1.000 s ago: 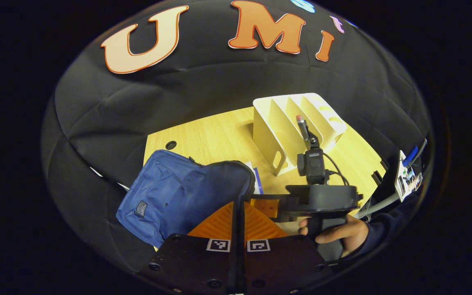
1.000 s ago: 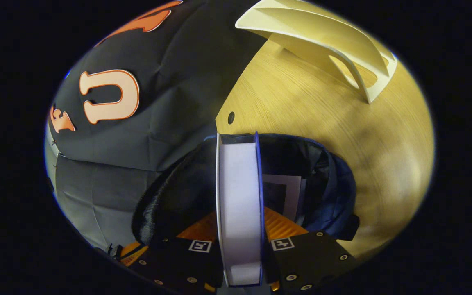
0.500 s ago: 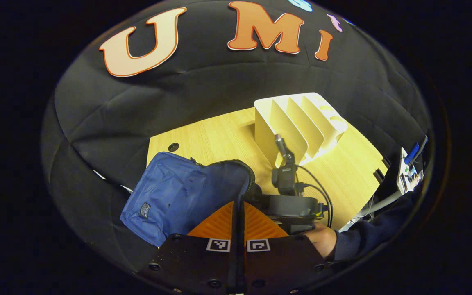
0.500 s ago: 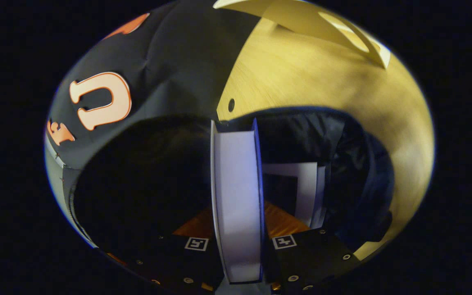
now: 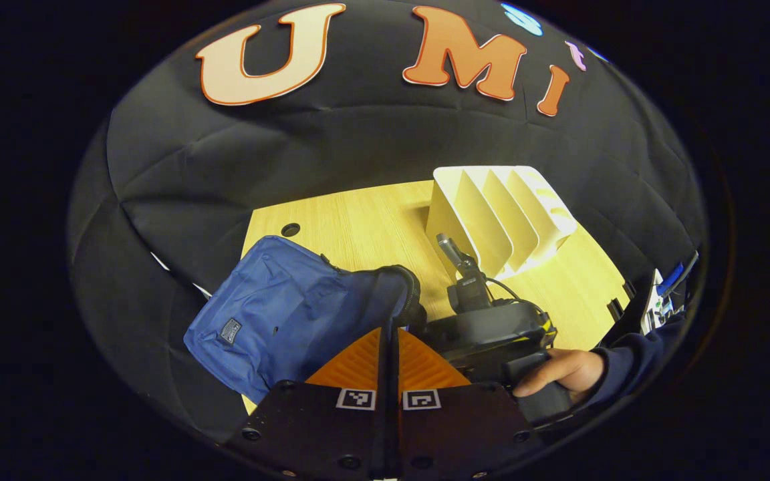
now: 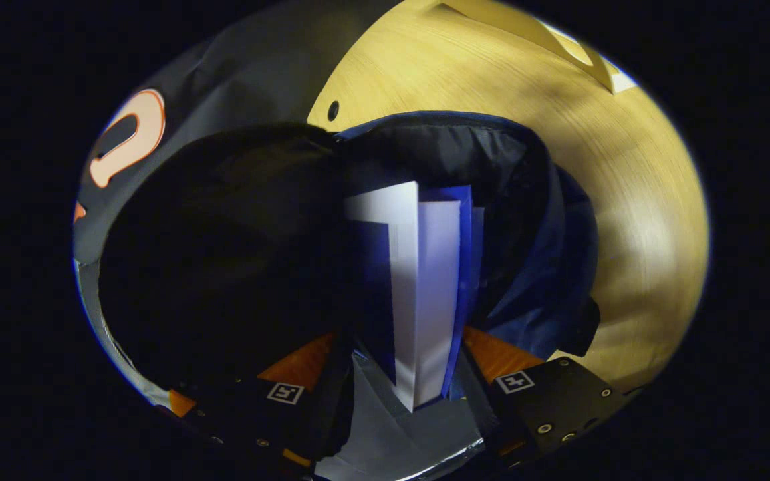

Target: Open the schoolbag, grab two books from the bookshelf and put them into the schoolbag.

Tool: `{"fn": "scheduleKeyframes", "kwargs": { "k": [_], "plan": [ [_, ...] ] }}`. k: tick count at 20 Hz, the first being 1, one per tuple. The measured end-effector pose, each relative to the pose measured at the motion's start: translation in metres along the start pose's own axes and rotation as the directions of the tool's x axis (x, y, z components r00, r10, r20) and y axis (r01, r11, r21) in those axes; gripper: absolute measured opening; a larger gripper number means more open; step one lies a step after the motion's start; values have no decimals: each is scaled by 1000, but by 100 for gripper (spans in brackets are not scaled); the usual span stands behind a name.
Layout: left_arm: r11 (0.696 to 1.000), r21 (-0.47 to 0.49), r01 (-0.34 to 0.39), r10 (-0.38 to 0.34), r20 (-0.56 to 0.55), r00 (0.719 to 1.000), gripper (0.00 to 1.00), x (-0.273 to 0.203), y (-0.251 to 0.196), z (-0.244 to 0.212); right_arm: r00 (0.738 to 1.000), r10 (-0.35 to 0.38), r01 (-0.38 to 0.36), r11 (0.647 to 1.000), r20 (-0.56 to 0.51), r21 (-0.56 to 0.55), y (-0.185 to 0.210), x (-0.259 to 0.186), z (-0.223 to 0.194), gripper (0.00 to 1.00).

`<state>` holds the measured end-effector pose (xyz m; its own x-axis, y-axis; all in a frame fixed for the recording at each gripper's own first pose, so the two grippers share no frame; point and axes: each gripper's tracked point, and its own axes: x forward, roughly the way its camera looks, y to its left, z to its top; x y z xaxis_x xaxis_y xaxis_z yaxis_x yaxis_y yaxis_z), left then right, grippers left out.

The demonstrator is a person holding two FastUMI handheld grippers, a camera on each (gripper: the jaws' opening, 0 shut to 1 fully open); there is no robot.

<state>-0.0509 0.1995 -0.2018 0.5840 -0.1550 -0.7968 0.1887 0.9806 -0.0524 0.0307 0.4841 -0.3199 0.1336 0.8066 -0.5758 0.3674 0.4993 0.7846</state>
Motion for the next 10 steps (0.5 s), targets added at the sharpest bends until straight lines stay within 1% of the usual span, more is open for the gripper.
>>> {"fn": "scheduleKeyframes", "kwargs": {
  "k": [1,3,4,5,6,7,8,10],
  "plan": [
    [1000,-3,-7,7,7,1000,1,-1,2,1,1000,0,0,1000,-6,-14,0,0,0,90],
    [1000,-10,-13,13,16,1000,1,-4,4,2,998,3,-5,999,-61,-43,3,6,-11,91],
    [1000,-14,-15,15,20,1000,1,-3,4,2,996,-3,-2,999,-90,-52,2,6,-21,76],
    [1000,-15,-20,20,22,1000,0,-4,4,1,993,3,-11,997,-116,-72,5,6,-31,100],
    [1000,-17,-19,20,25,1000,1,-6,4,1,989,-1,-12,996,-146,-84,5,5,-37,93],
    [999,-23,-25,25,30,999,1,-6,6,2,989,2,-14,997,-146,-77,8,5,-33,93],
    [999,-24,-25,26,32,999,1,-7,6,2,990,-9,0,998,-142,-63,6,4,-29,93],
    [999,-36,-33,34,38,999,1,-8,9,4,990,-20,8,996,-140,-87,8,1,-23,90]
  ]
}}
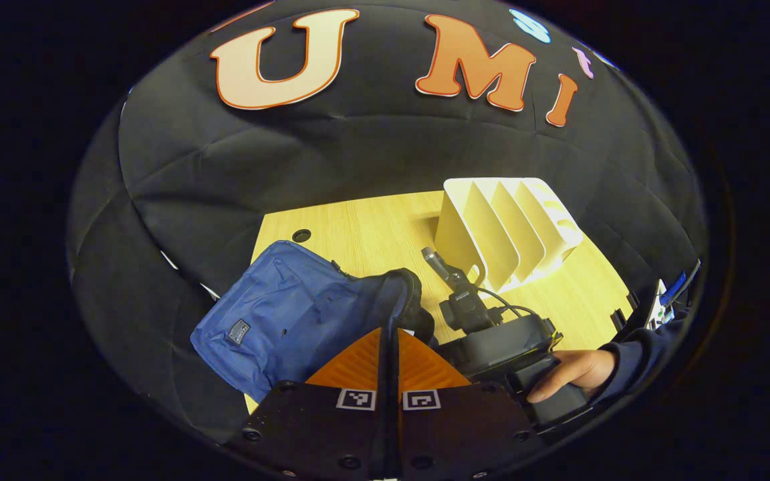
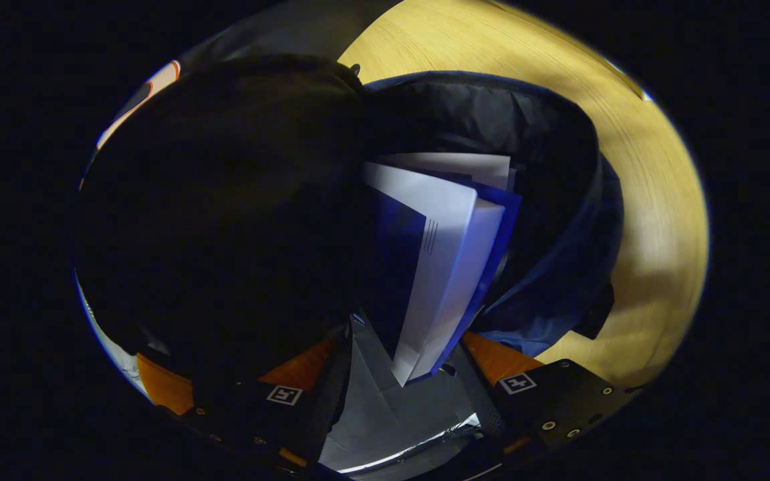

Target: Open the schoolbag, grab two books from the bookshelf and put them into the schoolbag.

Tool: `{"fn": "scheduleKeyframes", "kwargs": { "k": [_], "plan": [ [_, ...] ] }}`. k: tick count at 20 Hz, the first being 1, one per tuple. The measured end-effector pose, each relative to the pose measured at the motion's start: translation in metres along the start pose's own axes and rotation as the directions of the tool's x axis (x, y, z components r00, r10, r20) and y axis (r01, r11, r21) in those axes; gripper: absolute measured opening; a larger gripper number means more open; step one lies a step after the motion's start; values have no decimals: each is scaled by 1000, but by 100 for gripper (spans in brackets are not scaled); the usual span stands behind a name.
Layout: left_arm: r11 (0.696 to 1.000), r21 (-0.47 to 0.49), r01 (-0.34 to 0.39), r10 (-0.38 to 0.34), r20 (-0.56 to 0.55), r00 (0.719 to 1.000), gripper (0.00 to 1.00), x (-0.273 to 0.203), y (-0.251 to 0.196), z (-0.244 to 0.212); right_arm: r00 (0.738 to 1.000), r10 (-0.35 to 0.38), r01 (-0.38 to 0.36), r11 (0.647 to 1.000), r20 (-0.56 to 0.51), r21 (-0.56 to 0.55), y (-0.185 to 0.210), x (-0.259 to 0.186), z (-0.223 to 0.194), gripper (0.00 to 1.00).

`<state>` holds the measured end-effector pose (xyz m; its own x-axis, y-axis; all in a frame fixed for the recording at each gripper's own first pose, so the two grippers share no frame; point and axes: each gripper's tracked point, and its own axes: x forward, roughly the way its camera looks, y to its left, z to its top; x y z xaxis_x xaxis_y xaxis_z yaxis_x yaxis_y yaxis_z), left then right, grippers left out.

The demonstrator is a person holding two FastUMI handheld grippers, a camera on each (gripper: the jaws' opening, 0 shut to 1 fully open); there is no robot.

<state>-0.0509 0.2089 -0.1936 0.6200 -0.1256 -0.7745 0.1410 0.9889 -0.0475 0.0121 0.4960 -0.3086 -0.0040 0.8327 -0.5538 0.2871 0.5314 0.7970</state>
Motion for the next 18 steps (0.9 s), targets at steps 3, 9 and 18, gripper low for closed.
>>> {"fn": "scheduleKeyframes", "kwargs": {
  "k": [3,9,18],
  "plan": [
    [1000,8,-27,27,7,1000,1,0,5,2,999,-47,48,999,16,-17,-3,7,17,89],
    [999,-10,-37,38,13,999,1,1,9,2,994,-103,103,995,-28,6,-6,-11,10,90],
    [999,-27,-25,25,-8,1000,0,12,-7,-5,984,-78,102,984,160,-145,0,-110,33,91]
  ]
}}
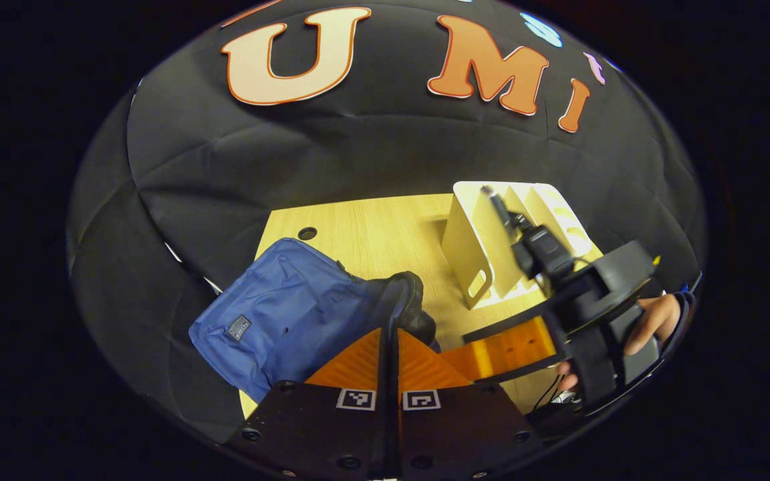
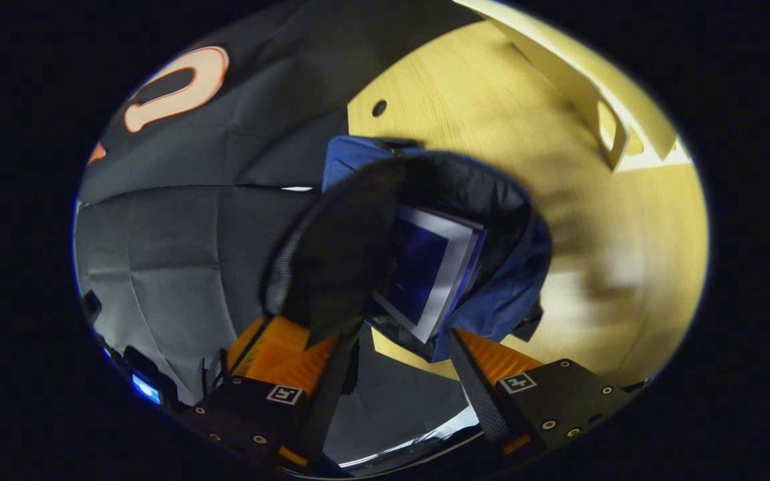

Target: Open the schoolbag, grab two books from the bookshelf and put them into the schoolbag.

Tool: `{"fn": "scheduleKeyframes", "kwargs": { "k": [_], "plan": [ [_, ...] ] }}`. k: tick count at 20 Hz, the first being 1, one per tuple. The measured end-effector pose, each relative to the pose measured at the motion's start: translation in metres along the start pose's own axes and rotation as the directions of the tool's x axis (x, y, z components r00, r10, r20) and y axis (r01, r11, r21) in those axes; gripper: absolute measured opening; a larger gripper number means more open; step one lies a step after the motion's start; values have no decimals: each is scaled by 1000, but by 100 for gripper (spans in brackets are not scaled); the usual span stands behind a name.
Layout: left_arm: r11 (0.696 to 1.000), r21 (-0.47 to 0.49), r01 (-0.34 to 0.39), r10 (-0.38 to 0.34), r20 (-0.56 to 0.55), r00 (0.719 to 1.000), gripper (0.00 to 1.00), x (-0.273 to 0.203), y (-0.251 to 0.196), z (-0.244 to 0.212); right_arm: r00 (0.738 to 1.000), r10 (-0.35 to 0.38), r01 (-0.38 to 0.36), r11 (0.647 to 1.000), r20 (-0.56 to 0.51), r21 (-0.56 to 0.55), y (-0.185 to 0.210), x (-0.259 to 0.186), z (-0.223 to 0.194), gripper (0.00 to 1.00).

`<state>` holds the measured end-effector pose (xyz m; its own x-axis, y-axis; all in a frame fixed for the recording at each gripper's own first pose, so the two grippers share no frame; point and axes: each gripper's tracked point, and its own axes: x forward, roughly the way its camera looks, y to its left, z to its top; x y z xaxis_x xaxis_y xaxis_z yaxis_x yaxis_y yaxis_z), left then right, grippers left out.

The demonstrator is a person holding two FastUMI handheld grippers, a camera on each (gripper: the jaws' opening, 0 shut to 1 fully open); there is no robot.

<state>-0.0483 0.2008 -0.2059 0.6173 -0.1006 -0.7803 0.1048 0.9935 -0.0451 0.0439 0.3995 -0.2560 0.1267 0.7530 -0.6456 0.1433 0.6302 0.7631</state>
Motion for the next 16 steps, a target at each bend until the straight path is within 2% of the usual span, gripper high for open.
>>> {"fn": "scheduleKeyframes", "kwargs": {
  "k": [4,8,11,16],
  "plan": [
    [999,28,-24,25,-18,1000,1,10,-13,-8,982,-65,86,990,177,-112,-23,-47,28,90],
    [996,66,-59,63,-57,996,1,25,-34,-27,941,-131,192,966,312,-173,-53,-87,49,91],
    [990,106,-90,99,-80,992,1,36,-48,-42,905,-177,259,950,387,-172,-80,-120,62,91],
    [985,125,-118,133,-119,984,5,56,-68,-66,858,-214,311,940,468,-141,-108,-167,78,92]
  ]
}}
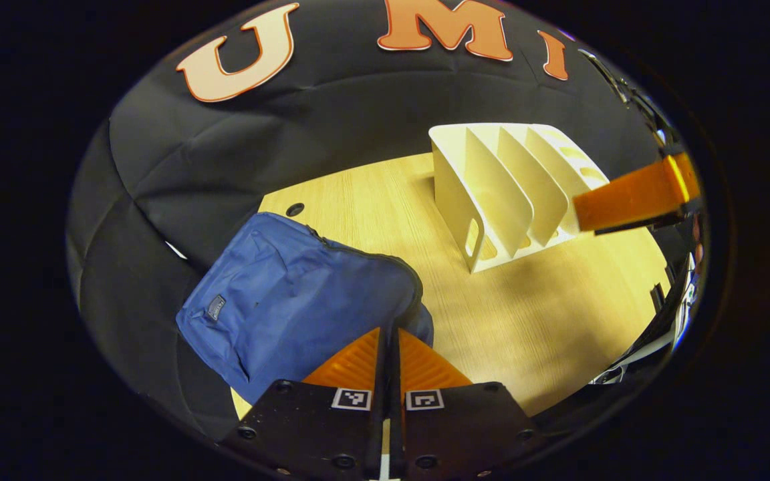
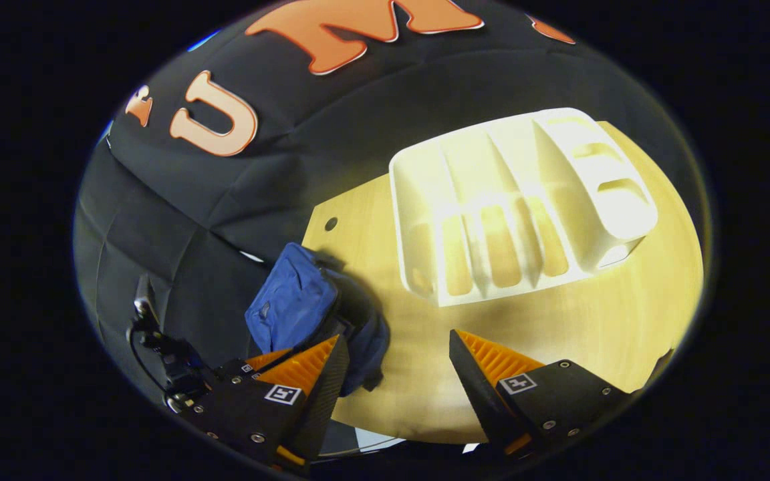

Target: Open the schoolbag, grab two books from the bookshelf and put them into the schoolbag.

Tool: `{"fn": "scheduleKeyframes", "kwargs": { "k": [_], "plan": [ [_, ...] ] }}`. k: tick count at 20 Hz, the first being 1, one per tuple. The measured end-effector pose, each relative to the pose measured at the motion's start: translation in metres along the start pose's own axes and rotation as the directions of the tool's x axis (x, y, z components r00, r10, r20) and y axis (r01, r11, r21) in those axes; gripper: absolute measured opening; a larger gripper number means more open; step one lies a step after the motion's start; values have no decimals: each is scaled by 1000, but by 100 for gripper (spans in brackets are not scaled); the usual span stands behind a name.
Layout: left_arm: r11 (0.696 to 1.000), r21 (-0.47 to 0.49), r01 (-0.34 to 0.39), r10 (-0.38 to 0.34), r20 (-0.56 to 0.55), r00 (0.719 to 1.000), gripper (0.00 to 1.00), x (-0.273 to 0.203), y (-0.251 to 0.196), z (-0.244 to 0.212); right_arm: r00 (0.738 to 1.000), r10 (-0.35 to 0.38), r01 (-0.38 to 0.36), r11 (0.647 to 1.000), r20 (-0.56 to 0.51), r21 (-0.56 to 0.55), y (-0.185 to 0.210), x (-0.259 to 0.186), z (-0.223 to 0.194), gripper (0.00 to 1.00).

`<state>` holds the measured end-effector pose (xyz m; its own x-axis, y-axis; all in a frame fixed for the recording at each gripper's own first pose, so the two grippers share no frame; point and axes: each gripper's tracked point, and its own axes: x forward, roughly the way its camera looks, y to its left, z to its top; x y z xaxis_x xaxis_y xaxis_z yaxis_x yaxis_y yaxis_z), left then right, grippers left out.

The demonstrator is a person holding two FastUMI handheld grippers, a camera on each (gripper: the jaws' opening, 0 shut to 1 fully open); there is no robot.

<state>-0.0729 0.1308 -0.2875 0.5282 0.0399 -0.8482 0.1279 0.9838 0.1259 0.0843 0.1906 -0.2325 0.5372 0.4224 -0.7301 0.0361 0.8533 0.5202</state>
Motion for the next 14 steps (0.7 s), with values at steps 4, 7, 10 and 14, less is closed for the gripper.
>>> {"fn": "scheduleKeyframes", "kwargs": {
  "k": [4,7,10,14],
  "plan": [
    [999,-28,21,-22,-25,999,18,8,-19,-19,998,-31,33,999,62,-28,-17,-8,14,91],
    [999,-39,38,-37,31,999,28,-2,-31,-8,989,-43,53,996,142,-67,-26,-22,32,91],
    [998,-52,43,-35,143,989,38,-18,-42,28,966,-62,94,989,252,-116,-36,-41,53,91],
    [995,-64,71,-44,352,935,46,-58,-53,99,906,-82,171,969,415,-181,-43,-70,85,91]
  ]
}}
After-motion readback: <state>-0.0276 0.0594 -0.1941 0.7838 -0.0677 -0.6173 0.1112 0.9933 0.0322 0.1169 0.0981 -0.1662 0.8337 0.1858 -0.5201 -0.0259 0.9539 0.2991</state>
